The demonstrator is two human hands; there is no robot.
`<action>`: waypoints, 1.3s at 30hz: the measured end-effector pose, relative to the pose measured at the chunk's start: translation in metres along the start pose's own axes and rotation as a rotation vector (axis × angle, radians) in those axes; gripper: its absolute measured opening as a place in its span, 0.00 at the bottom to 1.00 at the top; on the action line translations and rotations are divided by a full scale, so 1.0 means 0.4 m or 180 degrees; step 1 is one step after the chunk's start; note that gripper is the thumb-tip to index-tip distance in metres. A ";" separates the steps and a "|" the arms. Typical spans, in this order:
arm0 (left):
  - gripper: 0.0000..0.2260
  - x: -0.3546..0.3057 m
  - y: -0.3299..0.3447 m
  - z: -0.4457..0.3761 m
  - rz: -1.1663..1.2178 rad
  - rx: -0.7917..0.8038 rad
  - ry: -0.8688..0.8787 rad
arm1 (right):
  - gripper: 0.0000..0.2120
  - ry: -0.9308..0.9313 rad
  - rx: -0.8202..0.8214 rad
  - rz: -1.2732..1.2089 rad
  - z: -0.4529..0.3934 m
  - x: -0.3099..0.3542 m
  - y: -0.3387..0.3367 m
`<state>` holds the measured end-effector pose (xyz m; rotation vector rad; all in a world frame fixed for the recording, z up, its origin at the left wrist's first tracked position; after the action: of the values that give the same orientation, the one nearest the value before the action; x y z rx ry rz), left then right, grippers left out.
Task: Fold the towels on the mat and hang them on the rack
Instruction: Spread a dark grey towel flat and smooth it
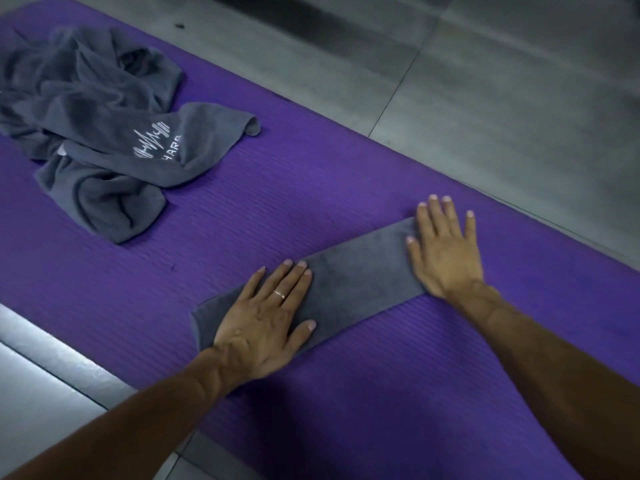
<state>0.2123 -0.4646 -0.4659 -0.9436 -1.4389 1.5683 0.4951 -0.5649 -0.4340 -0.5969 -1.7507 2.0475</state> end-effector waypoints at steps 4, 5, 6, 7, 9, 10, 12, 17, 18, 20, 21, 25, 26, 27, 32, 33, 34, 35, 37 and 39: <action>0.33 0.000 0.003 -0.006 0.0031 -0.0078 0.0071 | 0.31 -0.1455 0.0187 -0.0570 0.135 0.171 0.045; 0.34 0.005 0.002 -0.002 0.0065 -0.0101 0.0138 | 0.33 -0.1381 0.0354 -0.0462 0.149 0.162 0.052; 0.35 0.011 0.002 -0.002 0.0091 -0.0122 0.0246 | 0.35 -0.1181 0.0400 -0.0354 0.145 0.135 0.054; 0.37 0.019 0.002 0.006 0.0086 -0.0114 0.0401 | 0.37 -0.0934 0.0470 -0.0220 0.139 0.109 0.053; 0.42 0.038 0.003 0.043 0.0016 -0.0057 0.0785 | 0.36 -0.0508 0.0637 -0.0031 0.135 0.085 0.036; 0.44 0.053 0.002 0.065 0.0015 -0.0065 0.0936 | 0.35 -0.0419 0.0625 -0.0025 0.134 0.097 0.023; 0.42 0.089 -0.009 0.110 0.0150 -0.0217 0.1096 | 0.31 -0.0503 0.0462 -0.0213 0.144 0.166 -0.009; 0.17 0.153 -0.068 0.159 0.0763 -0.0547 0.0662 | 0.31 -0.1315 0.0212 -0.0933 0.196 0.363 -0.078; 0.18 0.158 -0.085 0.151 0.0921 -0.0484 0.0444 | 0.32 -0.1396 0.0293 -0.1046 0.199 0.393 -0.085; 0.20 0.175 -0.116 0.127 0.1401 -0.0306 0.0014 | 0.34 -0.1514 0.0460 -0.1283 0.197 0.442 -0.098; 0.20 0.187 -0.129 0.114 0.1718 -0.0174 -0.0160 | 0.35 -0.1599 0.0478 -0.1337 0.194 0.465 -0.105; 0.06 0.217 -0.168 0.076 0.3100 0.0158 -0.0567 | 0.24 -0.1737 0.0322 -0.1422 0.186 0.530 -0.133; 0.07 0.220 -0.177 0.071 0.3402 0.0231 -0.0601 | 0.19 -0.1637 0.0295 -0.1616 0.186 0.535 -0.141; 0.09 0.223 -0.188 0.068 0.3713 0.0289 -0.0644 | 0.14 -0.1474 0.0308 -0.1876 0.187 0.531 -0.143; 0.14 0.230 -0.209 0.054 0.5455 0.0544 -0.0773 | 0.11 -0.0105 0.0295 -0.3399 0.196 0.428 -0.147; 0.12 0.213 -0.207 0.048 0.5655 0.0634 -0.0668 | 0.11 0.0223 0.0284 -0.3686 0.206 0.403 -0.145; 0.13 0.187 -0.203 0.038 0.5724 0.0719 -0.0575 | 0.11 0.0517 0.0317 -0.4051 0.219 0.381 -0.142; 0.16 0.156 -0.195 0.025 0.5694 0.0801 -0.0533 | 0.11 0.0755 0.0377 -0.4475 0.232 0.363 -0.132; 0.19 0.088 -0.180 -0.003 0.5422 0.0795 -0.0600 | 0.13 0.1001 0.0463 -0.5220 0.256 0.330 -0.116; 0.10 0.033 -0.176 -0.031 0.5125 0.0559 -0.0615 | 0.20 0.1070 0.0407 -0.5600 0.271 0.301 -0.122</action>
<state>0.2230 -0.4444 -0.3969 -2.0826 -0.3857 2.8246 0.3356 -0.5821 -0.3800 0.5378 -1.0432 0.6746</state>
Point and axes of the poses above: each hand's wrist, its own z-axis away from the middle knuckle, its own y-axis out of the palm, x = y × z, the point moved 3 cm from there along -z, towards the middle knuckle, and after that the axes turned 4 degrees about -z, right-handed, at the moved point
